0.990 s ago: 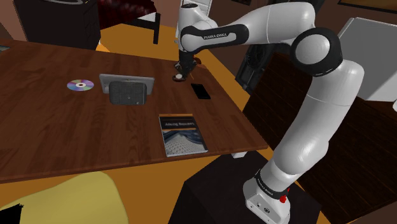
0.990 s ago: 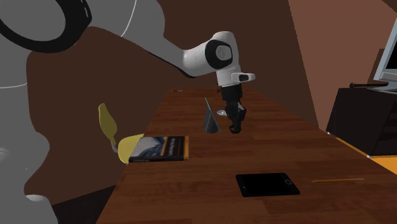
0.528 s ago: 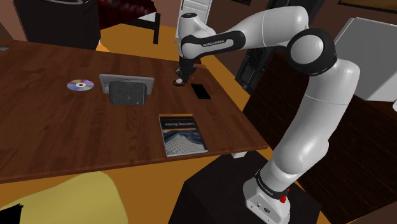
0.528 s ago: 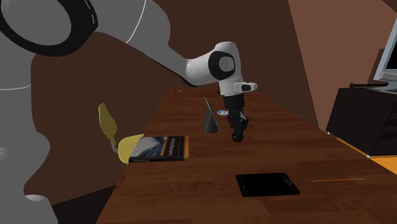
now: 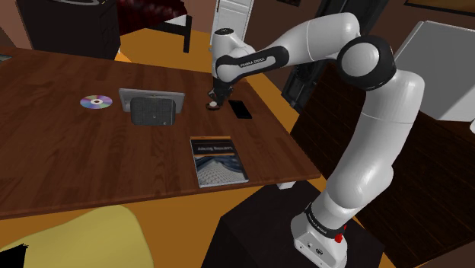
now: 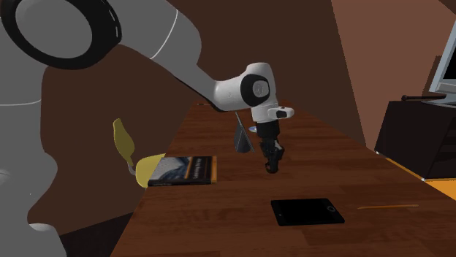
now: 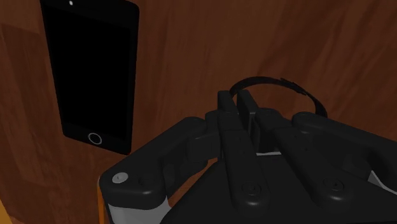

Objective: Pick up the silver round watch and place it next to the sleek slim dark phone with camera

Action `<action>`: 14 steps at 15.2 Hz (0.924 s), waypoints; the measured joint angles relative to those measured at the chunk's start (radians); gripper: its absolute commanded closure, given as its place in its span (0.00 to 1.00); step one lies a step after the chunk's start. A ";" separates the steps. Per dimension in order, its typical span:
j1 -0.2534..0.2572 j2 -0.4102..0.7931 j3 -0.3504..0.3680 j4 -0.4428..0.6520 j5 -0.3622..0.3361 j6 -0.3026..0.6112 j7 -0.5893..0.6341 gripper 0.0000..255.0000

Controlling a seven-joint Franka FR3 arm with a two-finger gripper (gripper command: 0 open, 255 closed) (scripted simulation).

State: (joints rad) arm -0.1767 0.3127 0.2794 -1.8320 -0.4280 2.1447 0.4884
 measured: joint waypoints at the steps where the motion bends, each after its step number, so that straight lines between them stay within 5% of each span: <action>1: 0.000 0.006 -0.002 -0.007 -0.005 0.013 0.005 1.00; 10: 0.004 0.027 -0.006 -0.021 -0.020 0.043 0.023 1.00; 11: 0.004 0.027 -0.006 -0.021 -0.020 0.043 0.023 0.00; 14: 0.004 0.027 -0.006 -0.021 -0.020 0.043 0.023 0.00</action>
State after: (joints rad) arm -0.1731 0.3395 0.2731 -1.8530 -0.4475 2.1881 0.5113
